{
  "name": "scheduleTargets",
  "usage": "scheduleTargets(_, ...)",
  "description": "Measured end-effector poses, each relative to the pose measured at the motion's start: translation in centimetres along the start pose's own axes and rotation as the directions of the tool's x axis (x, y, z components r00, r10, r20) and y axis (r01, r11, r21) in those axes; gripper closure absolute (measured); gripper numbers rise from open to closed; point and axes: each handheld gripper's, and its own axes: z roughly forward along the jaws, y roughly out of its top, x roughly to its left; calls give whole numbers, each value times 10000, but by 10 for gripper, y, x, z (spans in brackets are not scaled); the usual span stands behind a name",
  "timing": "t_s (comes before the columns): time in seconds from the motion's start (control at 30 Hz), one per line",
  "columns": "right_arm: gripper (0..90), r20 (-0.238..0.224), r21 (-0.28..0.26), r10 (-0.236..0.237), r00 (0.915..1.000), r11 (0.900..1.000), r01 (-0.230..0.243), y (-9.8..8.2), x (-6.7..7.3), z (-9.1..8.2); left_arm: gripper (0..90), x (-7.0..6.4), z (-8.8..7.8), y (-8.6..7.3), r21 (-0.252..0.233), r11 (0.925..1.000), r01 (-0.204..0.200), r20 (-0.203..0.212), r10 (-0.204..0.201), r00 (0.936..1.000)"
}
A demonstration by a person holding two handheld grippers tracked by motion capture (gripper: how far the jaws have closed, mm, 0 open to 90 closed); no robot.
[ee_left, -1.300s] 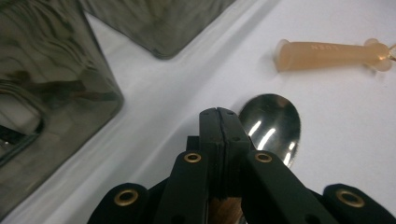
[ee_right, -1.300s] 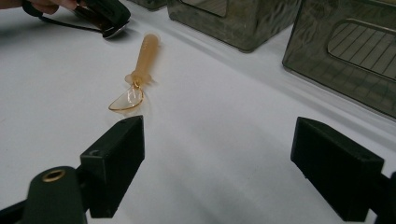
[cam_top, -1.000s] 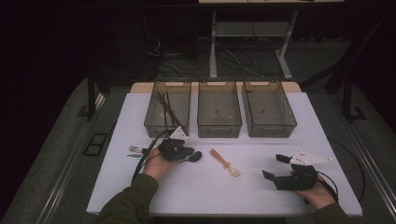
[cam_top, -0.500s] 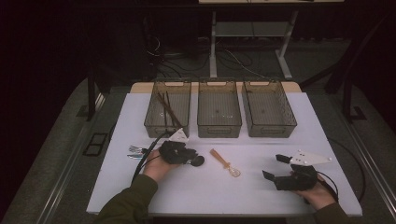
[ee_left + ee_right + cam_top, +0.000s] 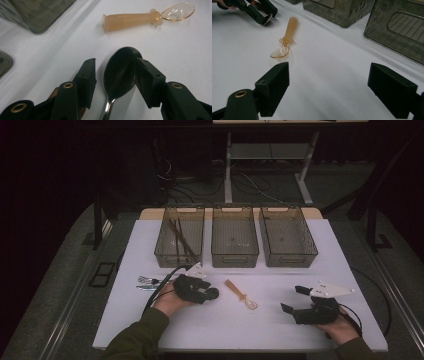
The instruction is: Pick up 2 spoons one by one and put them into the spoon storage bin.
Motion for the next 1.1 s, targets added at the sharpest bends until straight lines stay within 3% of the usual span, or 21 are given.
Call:
scheduleTargets(0.13, 171, 7, 4, -19, 10000, 10000, 19, 0, 0, 0, 536, -2, 0, 0, 122, 9994, -323, 34, 323, 9995)
scheduleTargets(0.47, 171, 3, 15, -58, 10000, 10000, 58, 0, 0, 0, 638, -4, -2, 1, 278, 9978, -605, 102, 602, 9981)
scheduleTargets(0.77, 171, 6, 20, -59, 10000, 10000, 59, 0, 0, 0, 747, -3, -8, -2, 365, 9976, -591, 149, 586, 9982)
scheduleTargets(1.1, 171, 19, 37, -87, 10000, 10000, 87, 0, 0, 0, 840, -3, -13, -2, 224, 9979, -608, 543, 595, 9968)
